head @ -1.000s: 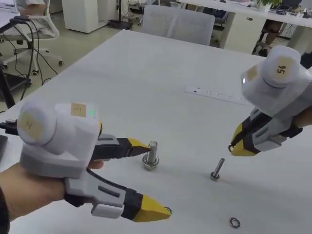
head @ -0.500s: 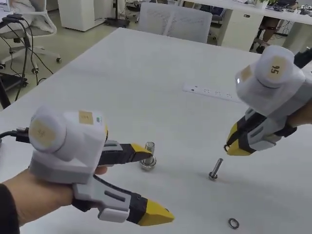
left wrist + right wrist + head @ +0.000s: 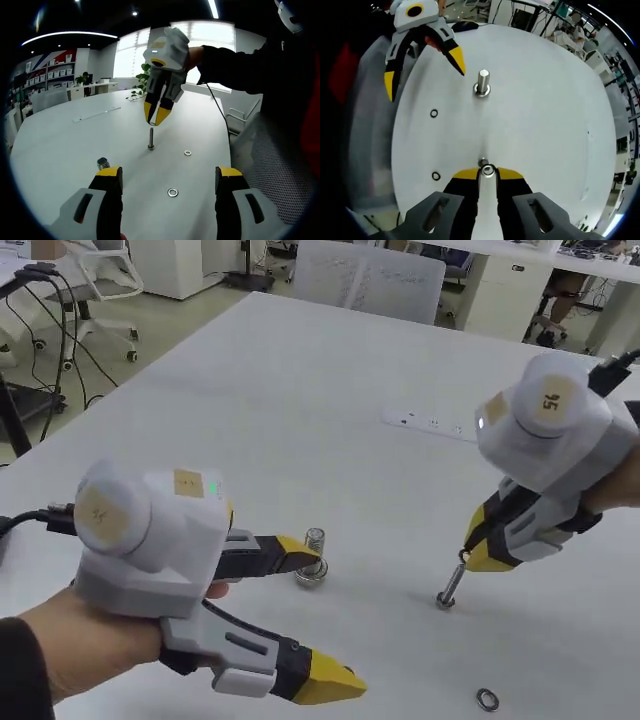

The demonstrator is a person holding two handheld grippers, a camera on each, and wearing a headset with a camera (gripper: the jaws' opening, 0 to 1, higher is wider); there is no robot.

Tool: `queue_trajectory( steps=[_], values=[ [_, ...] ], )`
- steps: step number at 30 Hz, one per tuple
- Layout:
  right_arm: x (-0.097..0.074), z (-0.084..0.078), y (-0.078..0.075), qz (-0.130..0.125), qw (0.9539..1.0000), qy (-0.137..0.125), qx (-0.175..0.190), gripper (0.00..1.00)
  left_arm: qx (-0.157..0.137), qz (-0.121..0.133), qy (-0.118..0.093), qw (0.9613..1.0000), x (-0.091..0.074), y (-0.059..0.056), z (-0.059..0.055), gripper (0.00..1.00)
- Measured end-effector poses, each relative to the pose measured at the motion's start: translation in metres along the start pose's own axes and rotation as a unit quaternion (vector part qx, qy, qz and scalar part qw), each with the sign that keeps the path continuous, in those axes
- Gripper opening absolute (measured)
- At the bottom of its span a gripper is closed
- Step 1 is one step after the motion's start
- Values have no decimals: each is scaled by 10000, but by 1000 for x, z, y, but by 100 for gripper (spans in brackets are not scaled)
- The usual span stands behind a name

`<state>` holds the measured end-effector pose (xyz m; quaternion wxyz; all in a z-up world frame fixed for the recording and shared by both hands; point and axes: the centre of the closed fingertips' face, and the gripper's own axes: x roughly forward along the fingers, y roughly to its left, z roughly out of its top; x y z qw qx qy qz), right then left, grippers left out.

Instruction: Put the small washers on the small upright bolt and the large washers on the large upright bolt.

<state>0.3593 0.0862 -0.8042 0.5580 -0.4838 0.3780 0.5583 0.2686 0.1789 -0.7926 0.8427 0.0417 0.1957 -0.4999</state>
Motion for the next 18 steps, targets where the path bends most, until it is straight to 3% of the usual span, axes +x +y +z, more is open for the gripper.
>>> queue_trajectory(
  steps=[18],
  values=[
    [16, -4, 2, 118, 9999, 38, 35, 14, -26, -6, -7, 10000, 1, -1, 0, 75]
  ],
)
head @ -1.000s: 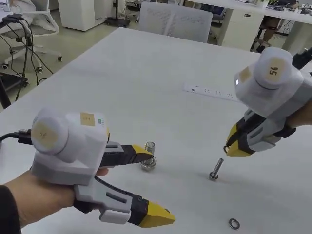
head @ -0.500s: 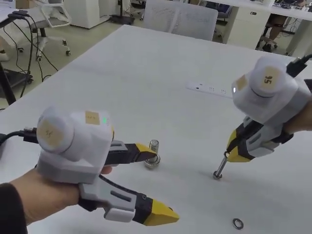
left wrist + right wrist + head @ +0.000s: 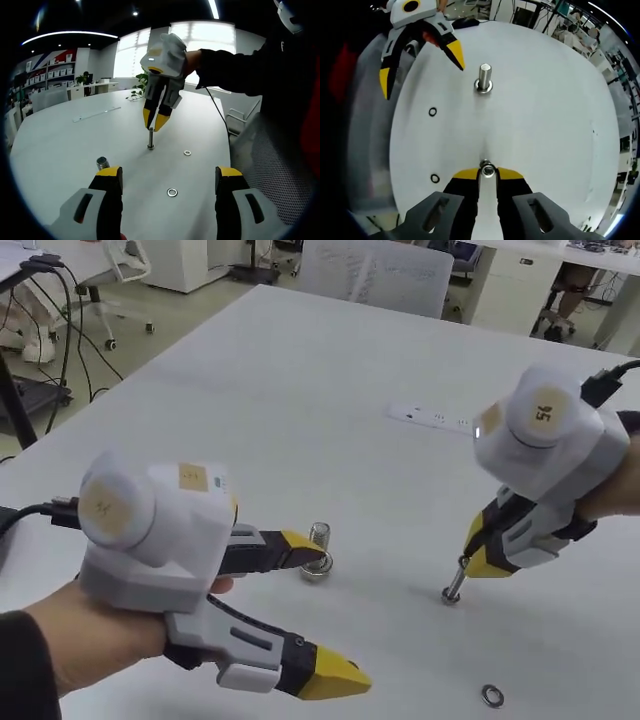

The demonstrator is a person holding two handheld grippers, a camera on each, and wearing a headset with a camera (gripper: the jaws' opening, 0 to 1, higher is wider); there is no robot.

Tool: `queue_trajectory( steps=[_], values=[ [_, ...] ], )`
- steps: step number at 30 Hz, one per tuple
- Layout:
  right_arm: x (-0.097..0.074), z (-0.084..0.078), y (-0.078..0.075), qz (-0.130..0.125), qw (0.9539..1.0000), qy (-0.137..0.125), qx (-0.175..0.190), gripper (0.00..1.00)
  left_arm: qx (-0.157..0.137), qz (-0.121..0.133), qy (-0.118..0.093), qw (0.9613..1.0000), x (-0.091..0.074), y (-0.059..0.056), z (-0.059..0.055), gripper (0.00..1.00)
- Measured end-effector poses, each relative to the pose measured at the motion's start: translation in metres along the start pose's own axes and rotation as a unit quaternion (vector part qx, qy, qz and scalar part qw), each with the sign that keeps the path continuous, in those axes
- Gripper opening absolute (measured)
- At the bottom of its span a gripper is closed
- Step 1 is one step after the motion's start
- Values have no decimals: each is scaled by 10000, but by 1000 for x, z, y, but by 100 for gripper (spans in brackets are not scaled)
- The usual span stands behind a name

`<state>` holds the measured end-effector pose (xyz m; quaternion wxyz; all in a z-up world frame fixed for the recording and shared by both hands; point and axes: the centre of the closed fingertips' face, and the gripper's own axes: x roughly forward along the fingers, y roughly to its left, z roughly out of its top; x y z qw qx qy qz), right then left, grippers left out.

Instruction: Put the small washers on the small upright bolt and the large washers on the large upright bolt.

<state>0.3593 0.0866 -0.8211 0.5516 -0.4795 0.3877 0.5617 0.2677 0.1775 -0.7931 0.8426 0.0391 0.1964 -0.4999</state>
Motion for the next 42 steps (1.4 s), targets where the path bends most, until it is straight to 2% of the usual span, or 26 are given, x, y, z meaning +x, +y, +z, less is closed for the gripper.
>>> queue_trajectory(
  steps=[22, 35, 42],
  values=[
    [39, -9, 6, 39, 9999, 126, 7, 14, -27, 12, 61, 10000, -1, 0, -5, 75],
    [44, -10, 2, 17, 9999, 132, 40, 14, -50, 41, 122, 9999, -2, 1, -9, 75],
    [42, -10, 2, 6, 9999, 85, 106, 19, -73, 58, 146, 9998, -2, 1, -11, 75]
  ],
)
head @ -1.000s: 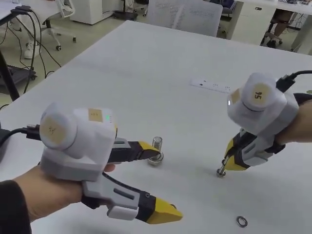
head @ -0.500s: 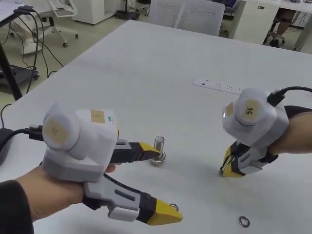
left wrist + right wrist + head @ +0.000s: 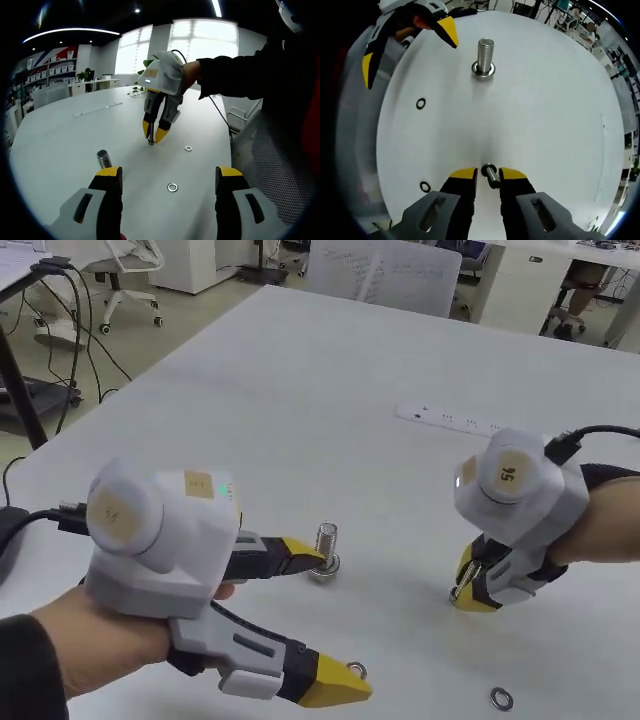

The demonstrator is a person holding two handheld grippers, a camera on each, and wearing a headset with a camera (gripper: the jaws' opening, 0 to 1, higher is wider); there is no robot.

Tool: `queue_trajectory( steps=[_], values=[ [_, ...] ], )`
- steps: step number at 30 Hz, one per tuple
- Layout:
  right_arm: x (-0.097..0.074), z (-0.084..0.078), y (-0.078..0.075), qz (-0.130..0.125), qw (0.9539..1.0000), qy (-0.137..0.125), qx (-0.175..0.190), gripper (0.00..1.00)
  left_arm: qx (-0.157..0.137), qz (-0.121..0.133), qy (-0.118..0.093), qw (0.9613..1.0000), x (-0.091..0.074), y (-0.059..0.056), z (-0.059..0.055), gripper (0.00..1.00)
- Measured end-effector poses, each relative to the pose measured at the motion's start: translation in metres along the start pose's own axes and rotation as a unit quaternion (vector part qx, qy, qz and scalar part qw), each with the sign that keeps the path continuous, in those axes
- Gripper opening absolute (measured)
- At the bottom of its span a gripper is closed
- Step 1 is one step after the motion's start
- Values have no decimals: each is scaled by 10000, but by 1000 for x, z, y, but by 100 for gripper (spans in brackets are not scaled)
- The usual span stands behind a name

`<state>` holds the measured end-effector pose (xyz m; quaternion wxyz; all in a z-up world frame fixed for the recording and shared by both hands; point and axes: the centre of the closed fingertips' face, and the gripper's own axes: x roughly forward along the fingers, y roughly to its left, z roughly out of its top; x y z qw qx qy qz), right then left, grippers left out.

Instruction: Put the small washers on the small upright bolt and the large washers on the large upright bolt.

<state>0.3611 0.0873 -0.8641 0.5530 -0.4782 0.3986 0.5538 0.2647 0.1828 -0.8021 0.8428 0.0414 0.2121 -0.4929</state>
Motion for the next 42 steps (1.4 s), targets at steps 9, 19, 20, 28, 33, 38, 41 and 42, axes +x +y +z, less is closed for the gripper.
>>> queue_trajectory(
  steps=[9, 19, 20, 28, 33, 38, 41, 42],
  values=[
    [-18, -3, -2, -203, 9996, -142, 121, 22, -16, 2, 48, 10000, 1, -1, -2, 76],
    [-42, -14, 15, -345, 9985, -260, 337, 22, -70, 15, 62, 10000, 0, 0, -5, 78],
    [-43, -15, 17, -335, 9984, -271, 362, 22, -72, 10, 69, 9999, 0, 0, -5, 78],
    [-47, -24, 39, -141, 9975, -335, 601, 22, -89, 6, 82, 9999, 1, 0, -5, 79],
    [-43, -27, 57, 26, 9971, -349, 672, 22, -109, 12, 88, 9999, 1, 1, -6, 80],
    [-37, -31, 67, 128, 9969, -298, 718, 22, -121, 9, 99, 9999, 0, 0, -6, 81],
    [-34, -30, 73, 193, 9968, -303, 720, 22, -114, 1, 94, 9999, 0, -1, -5, 81],
    [-33, -30, 75, 209, 9968, -294, 711, 22, -112, 2, 91, 9999, 0, -1, -5, 81]
  ],
)
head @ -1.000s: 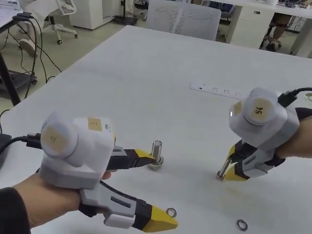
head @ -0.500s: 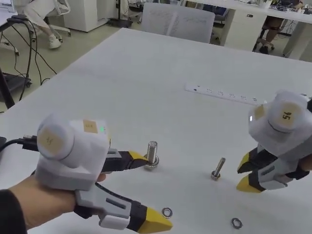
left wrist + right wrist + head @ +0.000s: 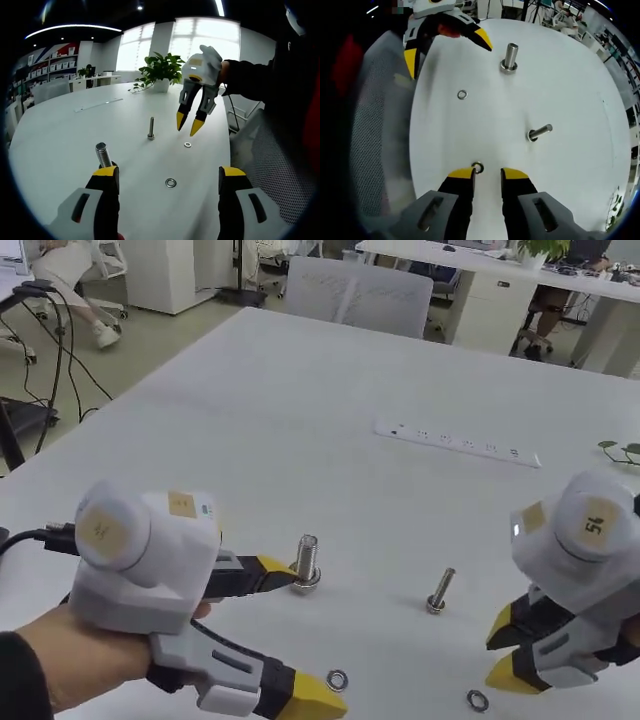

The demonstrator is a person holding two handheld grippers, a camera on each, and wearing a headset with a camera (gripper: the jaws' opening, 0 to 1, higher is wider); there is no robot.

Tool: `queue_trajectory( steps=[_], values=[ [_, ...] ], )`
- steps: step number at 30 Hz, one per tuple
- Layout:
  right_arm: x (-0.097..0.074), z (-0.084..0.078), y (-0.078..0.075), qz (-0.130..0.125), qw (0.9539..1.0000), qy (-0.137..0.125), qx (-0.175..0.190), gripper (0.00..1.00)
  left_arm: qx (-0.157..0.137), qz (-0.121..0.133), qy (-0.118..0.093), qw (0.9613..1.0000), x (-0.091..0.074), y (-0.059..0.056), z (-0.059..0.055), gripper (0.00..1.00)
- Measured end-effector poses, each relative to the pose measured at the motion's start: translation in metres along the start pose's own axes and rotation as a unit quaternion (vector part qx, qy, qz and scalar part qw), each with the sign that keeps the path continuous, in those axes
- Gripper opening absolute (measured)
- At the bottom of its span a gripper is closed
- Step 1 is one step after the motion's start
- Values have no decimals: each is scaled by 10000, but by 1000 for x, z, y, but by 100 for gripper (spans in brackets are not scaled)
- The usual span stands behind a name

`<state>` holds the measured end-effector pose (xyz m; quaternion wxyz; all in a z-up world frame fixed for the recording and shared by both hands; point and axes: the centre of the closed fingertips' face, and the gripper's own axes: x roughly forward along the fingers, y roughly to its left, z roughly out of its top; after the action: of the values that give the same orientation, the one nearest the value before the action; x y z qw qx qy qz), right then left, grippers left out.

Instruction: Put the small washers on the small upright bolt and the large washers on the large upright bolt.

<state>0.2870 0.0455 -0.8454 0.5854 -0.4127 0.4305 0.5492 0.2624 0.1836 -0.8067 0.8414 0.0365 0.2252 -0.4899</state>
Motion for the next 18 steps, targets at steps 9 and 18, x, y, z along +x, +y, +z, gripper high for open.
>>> queue_trajectory(
  steps=[9, 18],
  values=[
    [15, -7, 11, 107, 9999, 129, -29, 22, 4, 0, -11, 10000, -1, 0, 0, 82],
    [22, -11, 12, 87, 9995, 268, -123, 21, 8, -12, -11, 10000, -2, -1, -1, 81]
  ],
)
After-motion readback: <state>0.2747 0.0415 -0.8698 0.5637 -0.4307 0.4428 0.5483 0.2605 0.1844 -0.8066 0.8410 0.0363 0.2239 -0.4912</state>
